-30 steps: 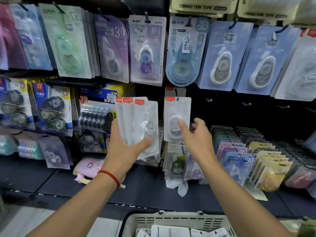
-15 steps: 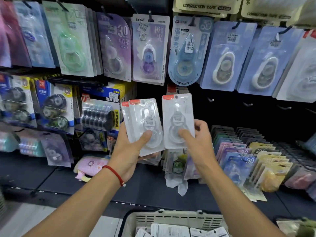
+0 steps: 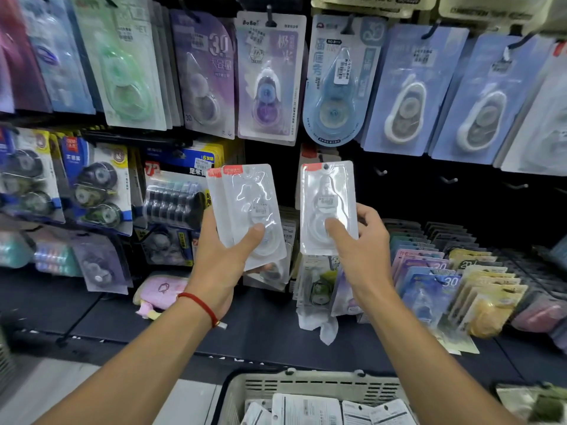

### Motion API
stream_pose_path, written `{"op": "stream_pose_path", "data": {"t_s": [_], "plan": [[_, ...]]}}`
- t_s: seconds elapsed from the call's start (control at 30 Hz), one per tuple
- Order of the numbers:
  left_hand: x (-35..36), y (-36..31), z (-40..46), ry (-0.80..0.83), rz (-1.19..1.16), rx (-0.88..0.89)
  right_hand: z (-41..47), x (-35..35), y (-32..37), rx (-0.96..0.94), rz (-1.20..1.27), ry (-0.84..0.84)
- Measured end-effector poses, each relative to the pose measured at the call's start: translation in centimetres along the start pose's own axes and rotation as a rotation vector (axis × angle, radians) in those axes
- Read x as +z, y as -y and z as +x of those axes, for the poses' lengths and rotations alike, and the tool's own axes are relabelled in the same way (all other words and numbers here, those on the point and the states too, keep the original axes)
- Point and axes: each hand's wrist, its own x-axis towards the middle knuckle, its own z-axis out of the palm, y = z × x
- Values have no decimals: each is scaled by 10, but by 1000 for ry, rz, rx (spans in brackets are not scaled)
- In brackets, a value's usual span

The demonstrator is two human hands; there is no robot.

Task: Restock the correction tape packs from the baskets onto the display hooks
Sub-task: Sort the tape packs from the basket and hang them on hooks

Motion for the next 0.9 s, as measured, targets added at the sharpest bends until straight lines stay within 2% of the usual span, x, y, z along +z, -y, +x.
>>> {"op": "stream_pose_path", "data": {"t_s": [0.17, 0.33, 0.4, 0.47, 0.53, 0.63, 0.73, 0.9], "plan": [[-1, 4, 2, 5, 53, 63, 4, 1, 1, 3, -85, -8], [2, 6, 0, 45, 56, 31, 4, -1, -5, 46, -452, 55], [6, 8, -2, 64, 48, 0, 2, 0, -5, 66, -355, 177], [11, 9, -6, 94, 41, -26, 0, 2, -5, 119, -245, 403], [16, 8, -9, 138, 28, -49, -2, 6, -7, 91, -197, 472], [20, 7, -9, 177, -11, -92, -2, 7, -10, 69, -70, 322], [18, 9, -5, 118, 2, -103, 4, 1, -10, 92, 18, 158], [13, 9, -1, 60, -16, -132, 13, -8, -9, 140, 108, 91]]}}
